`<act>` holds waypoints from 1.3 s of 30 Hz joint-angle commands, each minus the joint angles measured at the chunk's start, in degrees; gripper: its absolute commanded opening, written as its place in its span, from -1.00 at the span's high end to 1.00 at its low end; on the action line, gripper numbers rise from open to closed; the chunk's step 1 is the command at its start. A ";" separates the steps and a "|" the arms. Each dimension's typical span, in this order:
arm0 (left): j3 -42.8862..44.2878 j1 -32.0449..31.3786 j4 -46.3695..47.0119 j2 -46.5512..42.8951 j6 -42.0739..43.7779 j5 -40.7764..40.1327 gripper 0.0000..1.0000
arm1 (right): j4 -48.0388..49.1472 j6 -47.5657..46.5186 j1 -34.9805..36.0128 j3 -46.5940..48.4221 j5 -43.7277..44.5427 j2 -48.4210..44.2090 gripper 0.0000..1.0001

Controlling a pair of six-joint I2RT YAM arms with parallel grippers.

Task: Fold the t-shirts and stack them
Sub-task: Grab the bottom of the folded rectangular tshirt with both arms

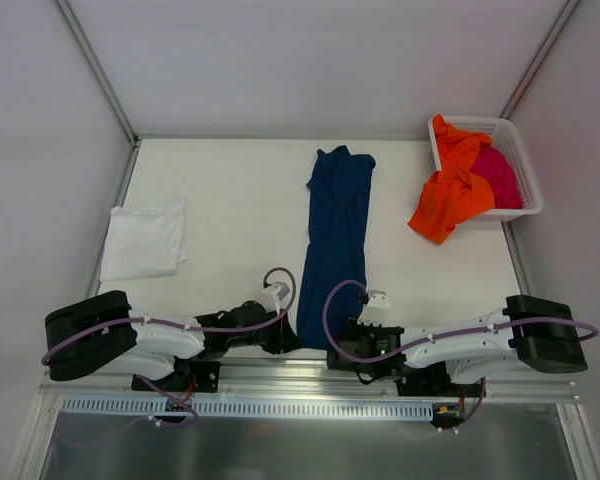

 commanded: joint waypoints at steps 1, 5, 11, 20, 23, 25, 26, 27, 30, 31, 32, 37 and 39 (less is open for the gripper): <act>1.24 -0.56 -2.38 -0.27 1.13 -0.55 0.83 | -2.61 1.28 0.55 1.62 -1.22 1.01 0.95; 1.42 -0.65 -4.23 -1.06 1.22 -0.63 -0.06 | -2.61 1.11 0.55 1.80 -0.96 1.01 0.93; 0.37 -1.09 -4.23 -2.46 0.87 -1.95 -0.43 | -2.87 1.02 0.46 1.88 -1.14 1.09 0.94; 0.63 -1.09 -1.87 2.36 0.25 -2.22 -0.37 | -2.61 0.49 0.55 2.32 -0.87 1.53 0.98; 0.54 -1.09 0.16 4.47 -0.45 -1.95 -0.16 | -2.43 0.58 0.55 2.24 -0.96 1.45 0.99; 0.63 -1.17 1.48 5.96 -0.45 -1.60 0.03 | -2.26 0.75 0.64 1.97 -0.96 1.27 0.99; 0.72 -1.18 1.65 6.41 -0.45 -1.43 0.10 | -2.25 0.67 0.72 2.06 -0.87 1.18 0.99; 0.89 -1.26 2.18 6.76 -0.45 -1.34 0.19 | -2.25 0.67 0.72 2.06 -0.79 1.10 0.99; 1.24 -1.26 3.06 8.34 -0.63 -0.90 0.40 | -2.34 0.67 0.90 1.88 -0.52 0.83 0.99; 1.24 -1.35 3.32 8.87 -0.72 -0.81 0.42 | -2.34 0.75 0.90 1.88 -0.52 0.83 0.99; 1.24 -1.35 3.50 9.22 -0.80 -0.81 0.45 | -2.34 0.75 0.99 1.88 -0.52 0.83 0.99; 1.33 -1.53 4.29 10.45 -0.89 -0.99 0.65 | -2.08 1.11 1.08 1.62 -0.34 0.83 0.99; 1.51 -1.53 4.12 10.63 -0.89 -0.64 0.77 | -2.34 1.11 1.08 1.71 -0.35 0.83 0.99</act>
